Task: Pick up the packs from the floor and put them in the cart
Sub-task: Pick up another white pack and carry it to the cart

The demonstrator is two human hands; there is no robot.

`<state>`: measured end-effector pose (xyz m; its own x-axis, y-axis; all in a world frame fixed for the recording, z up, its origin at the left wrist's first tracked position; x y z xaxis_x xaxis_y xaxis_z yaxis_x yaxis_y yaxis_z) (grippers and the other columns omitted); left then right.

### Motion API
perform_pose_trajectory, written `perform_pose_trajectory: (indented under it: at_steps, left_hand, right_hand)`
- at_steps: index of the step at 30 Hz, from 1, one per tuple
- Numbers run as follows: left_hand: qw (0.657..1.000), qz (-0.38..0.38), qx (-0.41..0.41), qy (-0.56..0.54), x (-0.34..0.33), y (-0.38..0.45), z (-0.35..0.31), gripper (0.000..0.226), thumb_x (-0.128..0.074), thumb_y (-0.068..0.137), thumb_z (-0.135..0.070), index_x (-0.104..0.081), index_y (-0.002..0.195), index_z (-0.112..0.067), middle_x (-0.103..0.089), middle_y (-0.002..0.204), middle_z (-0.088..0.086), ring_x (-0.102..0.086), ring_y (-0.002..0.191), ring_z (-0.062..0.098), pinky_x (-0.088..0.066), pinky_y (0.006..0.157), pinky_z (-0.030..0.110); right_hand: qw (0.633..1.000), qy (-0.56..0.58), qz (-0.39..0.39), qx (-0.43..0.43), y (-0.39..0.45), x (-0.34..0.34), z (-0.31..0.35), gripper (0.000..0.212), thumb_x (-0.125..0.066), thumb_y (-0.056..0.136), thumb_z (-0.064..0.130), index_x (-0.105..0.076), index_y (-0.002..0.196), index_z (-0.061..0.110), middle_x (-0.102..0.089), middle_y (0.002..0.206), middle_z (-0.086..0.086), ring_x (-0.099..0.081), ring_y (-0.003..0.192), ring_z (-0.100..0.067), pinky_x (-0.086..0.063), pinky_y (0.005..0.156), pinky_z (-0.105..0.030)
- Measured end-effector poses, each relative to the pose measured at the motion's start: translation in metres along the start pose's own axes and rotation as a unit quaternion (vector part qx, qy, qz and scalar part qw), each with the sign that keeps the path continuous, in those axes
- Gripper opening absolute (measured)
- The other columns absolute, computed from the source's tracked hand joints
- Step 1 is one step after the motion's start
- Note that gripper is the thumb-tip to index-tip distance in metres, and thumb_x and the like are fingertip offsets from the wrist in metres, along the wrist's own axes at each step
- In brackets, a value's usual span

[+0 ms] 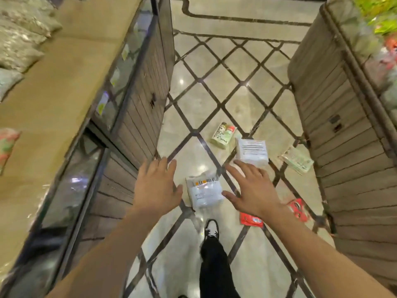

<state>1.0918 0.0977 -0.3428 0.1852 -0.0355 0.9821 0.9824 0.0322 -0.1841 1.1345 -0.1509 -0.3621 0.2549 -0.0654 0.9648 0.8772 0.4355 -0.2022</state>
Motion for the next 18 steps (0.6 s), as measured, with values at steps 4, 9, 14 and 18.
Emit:
perform_pose_trajectory:
  at_steps: [4, 9, 14, 18]
  left_hand:
    - [0.995, 0.086, 0.039, -0.006, -0.08, 0.083, -0.007, 0.07, -0.052, 0.084, -0.054, -0.057, 0.142, -0.015, -0.061, 0.14, 0.013, -0.059, 0.125, 0.035, -0.046, 0.102, 0.052]
    - [0.986, 0.15, 0.053, -0.053, -0.218, 0.169, -0.022, 0.073, -0.05, 0.083, -0.051, -0.055, 0.144, -0.013, -0.063, 0.138, 0.014, -0.06, 0.123, 0.037, -0.048, 0.101, 0.052]
    - [0.981, 0.172, 0.03, -0.08, -0.391, 0.237, -0.043, 0.076, -0.048, 0.093, -0.055, -0.03, 0.159, -0.021, -0.047, 0.152, 0.007, -0.043, 0.139, 0.031, -0.035, 0.11, 0.045]
    - [0.972, 0.195, 0.056, -0.117, -0.535, 0.257, -0.05, 0.073, -0.047, 0.093, -0.058, -0.033, 0.155, -0.022, -0.053, 0.143, 0.01, -0.047, 0.133, 0.034, -0.041, 0.103, 0.046]
  right_hand:
    - [0.996, 0.061, 0.064, -0.018, 0.091, -0.083, -0.038, 0.08, -0.051, 0.081, 0.066, -0.041, 0.152, 0.031, -0.063, 0.144, -0.011, -0.066, 0.121, -0.037, -0.055, 0.088, -0.053]
    - [0.994, 0.063, 0.086, -0.039, 0.182, -0.213, -0.087, 0.084, -0.042, 0.085, 0.071, -0.043, 0.159, 0.032, -0.049, 0.159, -0.006, -0.05, 0.143, -0.033, -0.048, 0.1, -0.052]
    - [0.988, 0.067, 0.118, -0.067, 0.241, -0.368, -0.13, 0.083, -0.046, 0.09, 0.069, -0.029, 0.164, 0.036, -0.031, 0.17, -0.003, -0.033, 0.153, -0.032, -0.037, 0.113, -0.05]
    - [0.98, 0.068, 0.158, -0.103, 0.265, -0.498, -0.161, 0.083, -0.056, 0.094, 0.068, -0.025, 0.164, 0.037, -0.032, 0.168, -0.007, -0.035, 0.151, -0.034, -0.037, 0.116, -0.057]
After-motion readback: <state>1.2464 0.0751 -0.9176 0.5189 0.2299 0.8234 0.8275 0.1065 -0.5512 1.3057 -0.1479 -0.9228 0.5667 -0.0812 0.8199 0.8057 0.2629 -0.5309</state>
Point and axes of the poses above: each hand's wrist, its own y-axis towards the middle knuckle, its own x-axis out of the back of the hand, z = x × y, the point moved 4 cm from there along y, towards the middle knuckle
